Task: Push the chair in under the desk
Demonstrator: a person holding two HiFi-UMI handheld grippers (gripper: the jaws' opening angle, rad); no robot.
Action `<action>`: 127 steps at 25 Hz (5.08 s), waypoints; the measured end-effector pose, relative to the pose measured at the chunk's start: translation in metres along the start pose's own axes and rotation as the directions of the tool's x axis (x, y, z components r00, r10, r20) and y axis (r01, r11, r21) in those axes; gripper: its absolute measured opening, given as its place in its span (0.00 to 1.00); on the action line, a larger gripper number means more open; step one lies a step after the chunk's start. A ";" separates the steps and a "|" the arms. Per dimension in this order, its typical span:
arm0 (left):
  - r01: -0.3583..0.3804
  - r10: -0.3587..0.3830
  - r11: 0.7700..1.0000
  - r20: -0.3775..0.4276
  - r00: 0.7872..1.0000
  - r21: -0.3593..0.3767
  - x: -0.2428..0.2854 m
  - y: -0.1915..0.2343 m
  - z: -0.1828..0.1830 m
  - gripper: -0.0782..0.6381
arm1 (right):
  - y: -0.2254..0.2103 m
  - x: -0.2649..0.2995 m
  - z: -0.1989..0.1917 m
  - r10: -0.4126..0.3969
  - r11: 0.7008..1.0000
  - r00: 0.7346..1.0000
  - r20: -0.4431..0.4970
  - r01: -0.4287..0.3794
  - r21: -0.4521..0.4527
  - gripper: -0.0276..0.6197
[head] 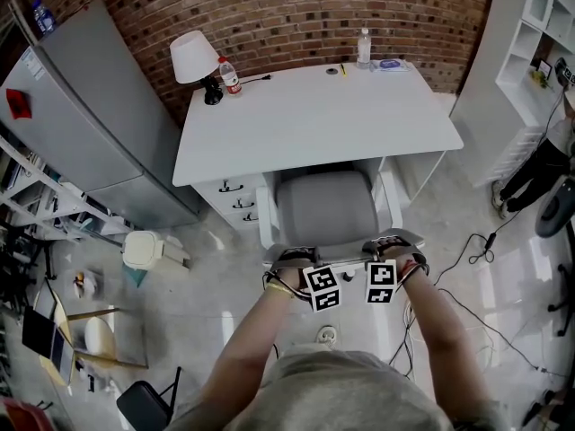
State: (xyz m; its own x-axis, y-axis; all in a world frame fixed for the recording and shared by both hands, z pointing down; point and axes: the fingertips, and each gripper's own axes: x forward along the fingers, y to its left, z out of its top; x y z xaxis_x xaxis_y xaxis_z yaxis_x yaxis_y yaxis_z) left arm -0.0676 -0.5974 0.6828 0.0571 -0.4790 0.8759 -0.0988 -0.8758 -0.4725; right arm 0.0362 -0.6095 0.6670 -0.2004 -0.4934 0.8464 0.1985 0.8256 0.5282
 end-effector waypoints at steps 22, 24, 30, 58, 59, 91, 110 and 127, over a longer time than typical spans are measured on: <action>-0.003 0.002 1.000 0.042 0.999 0.012 -0.004 -0.008 0.004 0.39 | 0.004 -0.003 0.001 0.012 0.997 1.000 0.002 -0.012 0.070 0.36; -0.020 0.020 1.000 0.050 0.999 0.014 -0.007 -0.004 0.004 0.40 | 0.002 -0.005 0.000 0.000 0.998 1.000 -0.005 0.001 0.071 0.36; -0.051 0.051 0.999 0.080 0.996 -0.009 -0.024 0.002 0.009 0.42 | -0.001 -0.019 -0.003 -0.050 0.997 0.999 -0.012 0.050 0.066 0.36; -0.175 0.194 0.963 0.074 0.978 -0.203 -0.113 -0.041 0.030 0.43 | 0.033 -0.118 0.012 -0.243 0.954 0.963 0.119 0.214 0.211 0.36; -0.178 0.197 0.962 0.074 0.978 -0.209 -0.116 -0.044 0.031 0.43 | 0.037 -0.121 0.012 -0.243 0.952 0.962 0.123 0.213 0.220 0.36; -0.131 0.404 0.677 0.217 0.888 -0.724 -0.228 -0.134 0.064 0.17 | 0.109 -0.264 0.027 -0.480 0.623 0.824 0.301 0.078 0.779 0.09; 0.060 0.515 0.444 0.309 0.800 -0.894 -0.291 -0.192 0.094 0.12 | 0.154 -0.350 0.022 -0.638 0.430 0.685 0.352 -0.063 0.901 0.06; 0.094 0.549 0.416 0.332 0.767 -0.904 -0.322 -0.218 0.102 0.12 | 0.196 -0.372 0.027 -0.637 0.414 0.667 0.386 -0.127 0.901 0.05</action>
State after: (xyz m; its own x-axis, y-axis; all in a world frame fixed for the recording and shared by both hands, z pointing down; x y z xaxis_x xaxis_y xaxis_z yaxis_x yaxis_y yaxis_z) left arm 0.0366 -0.2579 0.4939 0.3197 -0.8678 0.3804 -0.9342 -0.3557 -0.0264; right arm 0.1236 -0.2566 0.4544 -0.6308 -0.7492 0.2020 -0.7572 0.6512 0.0508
